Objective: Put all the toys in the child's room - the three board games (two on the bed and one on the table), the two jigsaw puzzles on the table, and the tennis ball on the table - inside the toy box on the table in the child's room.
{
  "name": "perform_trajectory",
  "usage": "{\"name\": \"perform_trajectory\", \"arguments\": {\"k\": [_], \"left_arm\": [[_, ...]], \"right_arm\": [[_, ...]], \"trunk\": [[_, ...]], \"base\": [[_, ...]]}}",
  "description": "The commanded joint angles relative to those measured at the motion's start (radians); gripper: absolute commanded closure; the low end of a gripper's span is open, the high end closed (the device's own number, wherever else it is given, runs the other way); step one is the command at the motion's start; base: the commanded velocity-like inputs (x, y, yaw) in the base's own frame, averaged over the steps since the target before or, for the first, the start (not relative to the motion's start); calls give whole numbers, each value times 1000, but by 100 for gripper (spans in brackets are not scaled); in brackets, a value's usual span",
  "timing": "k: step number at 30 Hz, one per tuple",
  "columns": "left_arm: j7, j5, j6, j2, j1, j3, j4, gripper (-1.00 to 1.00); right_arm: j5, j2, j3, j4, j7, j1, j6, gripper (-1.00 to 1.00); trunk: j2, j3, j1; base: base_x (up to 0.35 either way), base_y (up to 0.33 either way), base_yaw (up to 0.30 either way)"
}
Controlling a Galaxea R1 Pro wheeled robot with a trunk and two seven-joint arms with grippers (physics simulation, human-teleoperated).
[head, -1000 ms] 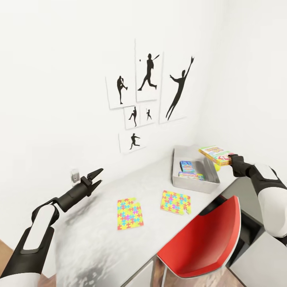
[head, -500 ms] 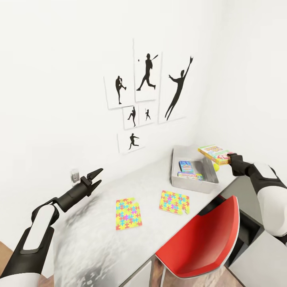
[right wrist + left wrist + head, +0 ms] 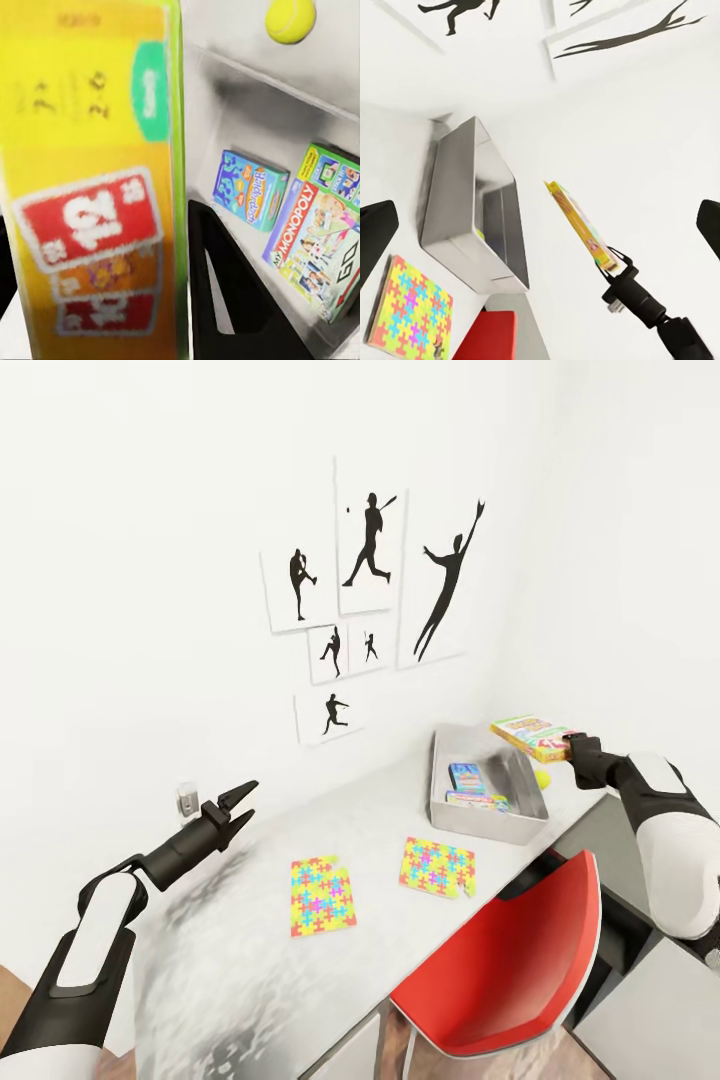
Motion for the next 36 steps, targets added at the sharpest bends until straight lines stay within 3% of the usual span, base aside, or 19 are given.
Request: {"name": "perform_trajectory", "arguments": {"k": [1,9,19,36], "left_arm": [[-3,0,6,0,-1,2,-2,-100],[-3,6,22,-1,6,2,-55,-100],[-3,70,53,0,13,2,-114,-100],[-3,85,66,0,14,2,-125,-100]], "right_arm": [[-3,7,-4,-3,-11,-5,3,100],[1,51,-4,-1,-21,-33,2,100],[6,107,-3,5,-25,-68,-19,100],[8,116,0,7,-26,-106,-66,100]], "trunk": [[-2,-3,1],[-2,-14,1],[-2,-30,1],[-2,-57,1]], "base": [[0,0,0],[0,0,1],[0,0,42],[0,0,82]]}}
